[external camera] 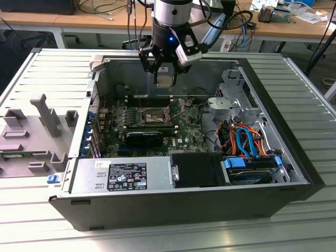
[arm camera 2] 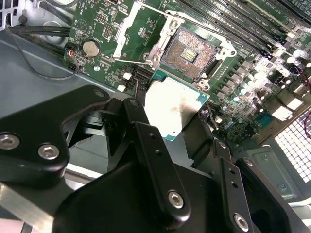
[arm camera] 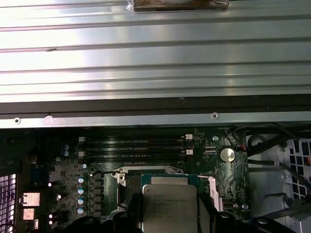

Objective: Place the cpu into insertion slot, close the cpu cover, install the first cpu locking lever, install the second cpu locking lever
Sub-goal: 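Place the cpu into insertion slot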

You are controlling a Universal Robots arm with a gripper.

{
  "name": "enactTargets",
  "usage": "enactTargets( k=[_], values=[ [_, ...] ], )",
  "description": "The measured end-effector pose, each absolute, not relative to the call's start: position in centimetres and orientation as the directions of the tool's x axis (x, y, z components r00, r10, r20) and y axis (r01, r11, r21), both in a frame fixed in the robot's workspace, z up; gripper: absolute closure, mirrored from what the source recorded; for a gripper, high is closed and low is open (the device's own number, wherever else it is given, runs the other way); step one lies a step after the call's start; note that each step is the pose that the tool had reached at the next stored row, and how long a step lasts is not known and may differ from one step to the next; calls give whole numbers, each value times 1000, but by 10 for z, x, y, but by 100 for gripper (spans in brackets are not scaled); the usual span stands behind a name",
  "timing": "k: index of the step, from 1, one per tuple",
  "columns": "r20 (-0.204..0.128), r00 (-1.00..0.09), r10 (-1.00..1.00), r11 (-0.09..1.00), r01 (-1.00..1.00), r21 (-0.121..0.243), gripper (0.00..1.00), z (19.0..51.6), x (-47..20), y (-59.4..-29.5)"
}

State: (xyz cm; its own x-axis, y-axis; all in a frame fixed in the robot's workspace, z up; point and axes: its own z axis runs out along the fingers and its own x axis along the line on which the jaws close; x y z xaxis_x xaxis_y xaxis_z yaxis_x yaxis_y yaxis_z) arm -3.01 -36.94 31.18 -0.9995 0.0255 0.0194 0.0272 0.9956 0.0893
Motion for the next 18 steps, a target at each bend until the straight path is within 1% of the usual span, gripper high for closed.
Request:
enactTargets(
  k=[18],
  values=[
    [19,-995,96,991,97,88,45,312,-30,-369]
  ],
)
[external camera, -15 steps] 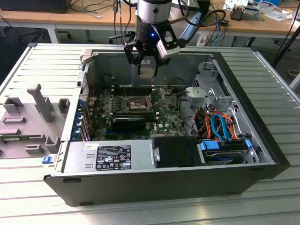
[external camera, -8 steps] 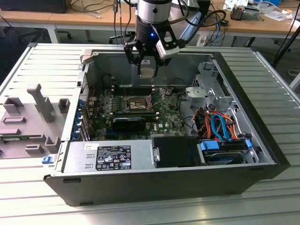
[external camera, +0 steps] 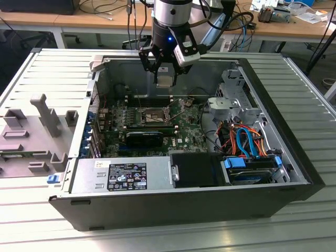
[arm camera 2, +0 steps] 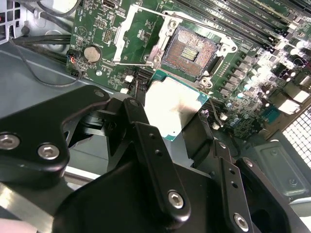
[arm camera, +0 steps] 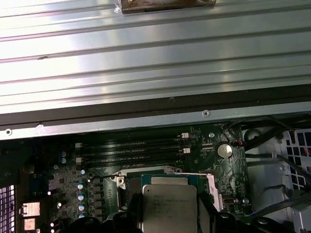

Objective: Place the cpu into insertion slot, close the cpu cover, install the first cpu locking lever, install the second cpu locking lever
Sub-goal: 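Place the cpu into insertion slot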

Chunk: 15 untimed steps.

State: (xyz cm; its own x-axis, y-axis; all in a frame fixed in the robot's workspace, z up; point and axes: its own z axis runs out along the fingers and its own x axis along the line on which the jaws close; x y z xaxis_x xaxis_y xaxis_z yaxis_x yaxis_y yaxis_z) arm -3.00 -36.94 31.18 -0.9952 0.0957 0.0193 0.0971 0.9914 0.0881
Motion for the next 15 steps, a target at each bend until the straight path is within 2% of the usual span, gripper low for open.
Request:
enactTargets(
  k=[15],
  values=[
    [19,-993,113,990,114,88,45,312,-30,-369]
  ],
)
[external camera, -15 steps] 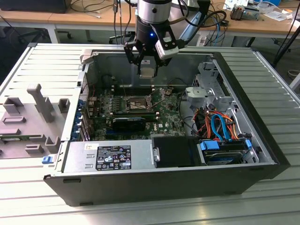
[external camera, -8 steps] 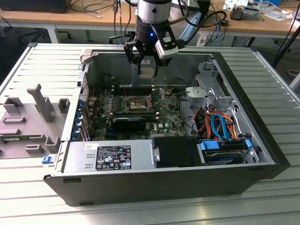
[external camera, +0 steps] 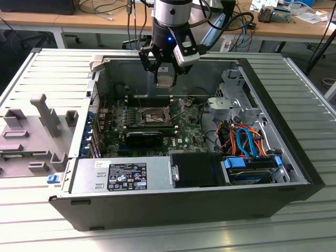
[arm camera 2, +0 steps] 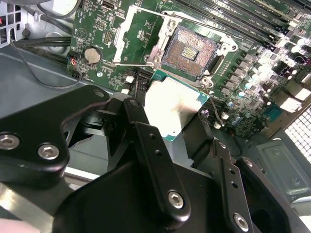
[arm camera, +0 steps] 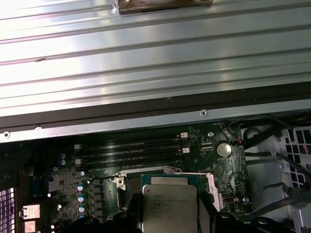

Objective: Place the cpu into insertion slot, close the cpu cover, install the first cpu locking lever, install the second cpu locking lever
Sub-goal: 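Place the cpu into insertion slot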

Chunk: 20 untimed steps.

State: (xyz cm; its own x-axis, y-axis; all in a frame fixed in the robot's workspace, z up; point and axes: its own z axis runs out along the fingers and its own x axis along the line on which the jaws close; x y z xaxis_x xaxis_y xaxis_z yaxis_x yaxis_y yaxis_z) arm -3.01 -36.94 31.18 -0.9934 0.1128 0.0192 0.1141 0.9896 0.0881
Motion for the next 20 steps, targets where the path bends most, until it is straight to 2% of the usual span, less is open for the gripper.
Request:
enactTargets(
  k=[20],
  values=[
    [19,-988,152,984,154,88,45,312,-30,-369]
  ],
)
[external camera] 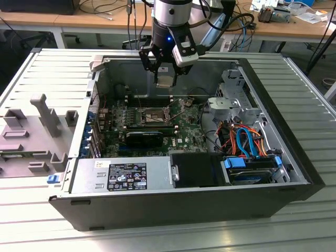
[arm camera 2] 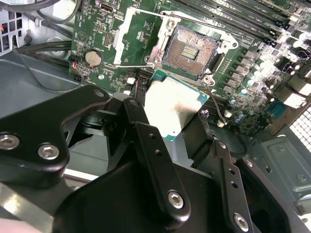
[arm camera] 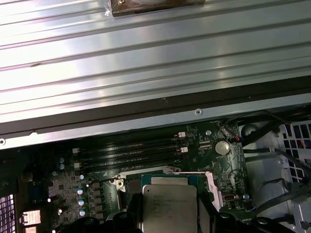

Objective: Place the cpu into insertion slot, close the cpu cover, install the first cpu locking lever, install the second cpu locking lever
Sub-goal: 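Place the cpu into insertion slot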

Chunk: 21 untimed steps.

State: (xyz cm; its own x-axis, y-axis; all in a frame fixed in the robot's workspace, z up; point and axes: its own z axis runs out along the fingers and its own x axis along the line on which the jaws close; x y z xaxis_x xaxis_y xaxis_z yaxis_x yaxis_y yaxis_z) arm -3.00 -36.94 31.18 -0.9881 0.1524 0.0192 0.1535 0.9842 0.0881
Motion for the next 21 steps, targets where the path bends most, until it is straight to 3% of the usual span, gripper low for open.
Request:
enactTargets(
  k=[21],
  values=[
    [19,-984,175,980,176,88,45,312,-30,-369]
  ],
)
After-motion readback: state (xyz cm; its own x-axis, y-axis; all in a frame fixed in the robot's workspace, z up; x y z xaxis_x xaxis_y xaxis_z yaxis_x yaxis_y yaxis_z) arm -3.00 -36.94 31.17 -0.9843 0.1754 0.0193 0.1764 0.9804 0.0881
